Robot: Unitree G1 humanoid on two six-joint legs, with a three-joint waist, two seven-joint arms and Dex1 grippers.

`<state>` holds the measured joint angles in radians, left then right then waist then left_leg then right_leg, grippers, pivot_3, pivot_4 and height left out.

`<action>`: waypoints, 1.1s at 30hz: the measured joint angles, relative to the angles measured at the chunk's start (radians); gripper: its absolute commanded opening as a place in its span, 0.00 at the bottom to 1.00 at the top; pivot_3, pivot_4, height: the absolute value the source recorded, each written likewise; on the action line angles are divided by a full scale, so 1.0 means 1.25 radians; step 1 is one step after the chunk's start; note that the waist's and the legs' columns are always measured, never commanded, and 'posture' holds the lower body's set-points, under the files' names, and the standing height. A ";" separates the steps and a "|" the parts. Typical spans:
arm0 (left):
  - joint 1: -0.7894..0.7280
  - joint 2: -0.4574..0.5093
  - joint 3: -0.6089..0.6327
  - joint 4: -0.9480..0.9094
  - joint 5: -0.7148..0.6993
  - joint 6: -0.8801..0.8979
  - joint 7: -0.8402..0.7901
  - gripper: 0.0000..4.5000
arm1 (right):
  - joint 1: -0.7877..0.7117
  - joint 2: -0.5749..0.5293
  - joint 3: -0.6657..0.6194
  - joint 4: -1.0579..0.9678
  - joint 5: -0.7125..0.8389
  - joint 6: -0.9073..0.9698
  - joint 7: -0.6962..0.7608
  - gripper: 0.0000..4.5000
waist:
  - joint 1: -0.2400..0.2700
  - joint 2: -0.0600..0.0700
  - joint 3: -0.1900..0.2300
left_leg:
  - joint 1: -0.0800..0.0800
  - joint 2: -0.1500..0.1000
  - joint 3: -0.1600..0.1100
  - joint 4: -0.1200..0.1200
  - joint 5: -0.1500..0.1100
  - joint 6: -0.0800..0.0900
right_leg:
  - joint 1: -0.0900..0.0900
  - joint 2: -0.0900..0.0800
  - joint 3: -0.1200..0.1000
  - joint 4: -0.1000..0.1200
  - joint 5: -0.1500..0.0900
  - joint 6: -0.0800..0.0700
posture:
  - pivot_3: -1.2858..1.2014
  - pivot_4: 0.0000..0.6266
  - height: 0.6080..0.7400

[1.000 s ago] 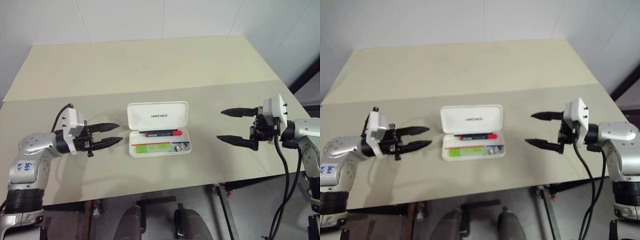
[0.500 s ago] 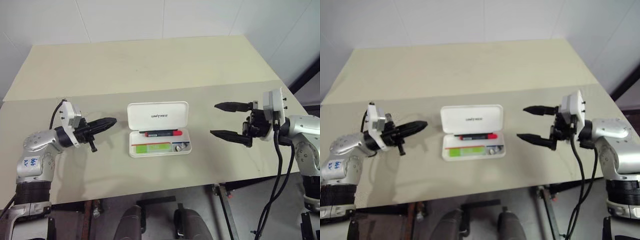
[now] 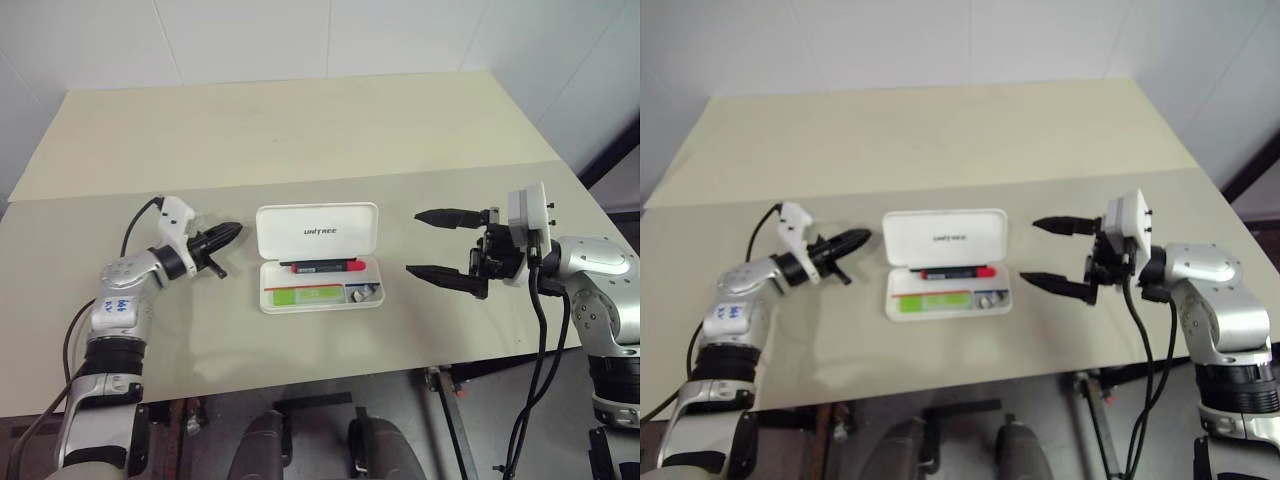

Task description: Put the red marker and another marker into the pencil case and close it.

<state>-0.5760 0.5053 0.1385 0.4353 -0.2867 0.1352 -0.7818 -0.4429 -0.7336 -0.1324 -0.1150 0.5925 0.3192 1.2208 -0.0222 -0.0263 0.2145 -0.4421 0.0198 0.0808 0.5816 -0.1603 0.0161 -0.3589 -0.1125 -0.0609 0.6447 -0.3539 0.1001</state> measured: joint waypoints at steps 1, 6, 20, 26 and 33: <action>-0.009 -0.011 -0.002 0.005 0.002 -0.005 0.000 0.01 | 0.001 0.001 0.000 -0.001 0.000 -0.004 -0.004 1.00 | 0.000 0.000 0.000 | 0.000 0.000 0.000 0.000 0.000 0.000 | 0.000 0.000 0.000 0.000 0.000 0.000 | 0.52 0.24 1.00; -0.041 -0.033 -0.016 0.012 -0.003 -0.031 -0.035 0.01 | 0.025 0.011 0.001 -0.017 -0.001 -0.009 -0.022 1.00 | 0.000 0.000 0.000 | 0.000 0.000 0.000 0.000 0.000 0.000 | 0.000 0.000 0.000 0.000 0.000 0.000 | 0.52 0.24 1.00; -0.027 0.040 -0.031 -0.009 -0.045 -0.142 -0.299 0.01 | 0.061 0.021 0.002 -0.044 0.000 -0.009 -0.055 1.00 | -0.001 0.000 0.000 | 0.000 0.000 0.000 0.000 0.000 0.000 | 0.000 0.000 0.000 0.000 0.000 0.000 | 0.52 0.24 1.00; -0.024 0.051 -0.121 -0.060 -0.016 -0.179 -0.401 0.01 | 0.073 0.024 0.002 -0.046 0.000 -0.011 -0.063 1.00 | 0.005 0.000 0.000 | 0.000 0.000 0.001 0.000 0.000 0.000 | 0.000 0.000 0.000 -0.001 0.000 0.000 | 0.52 0.24 1.00; 0.002 0.049 -0.186 -0.112 0.022 -0.157 -0.400 0.01 | 0.086 0.024 0.001 -0.064 0.000 -0.012 -0.075 1.00 | 0.011 0.000 0.000 | 0.000 0.000 0.001 0.000 0.000 0.000 | 0.000 0.000 0.001 0.000 0.000 0.000 | 0.52 0.24 1.00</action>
<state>-0.5734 0.5669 -0.0945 0.2947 -0.2589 -0.0613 -1.2814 -0.3353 -0.7034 -0.1307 -0.1955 0.5920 0.3043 1.1270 -0.0088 -0.0263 0.2144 -0.4419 0.0200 0.0815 0.5819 -0.1603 0.0167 -0.3586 -0.1124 -0.0602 0.6442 -0.3538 0.1002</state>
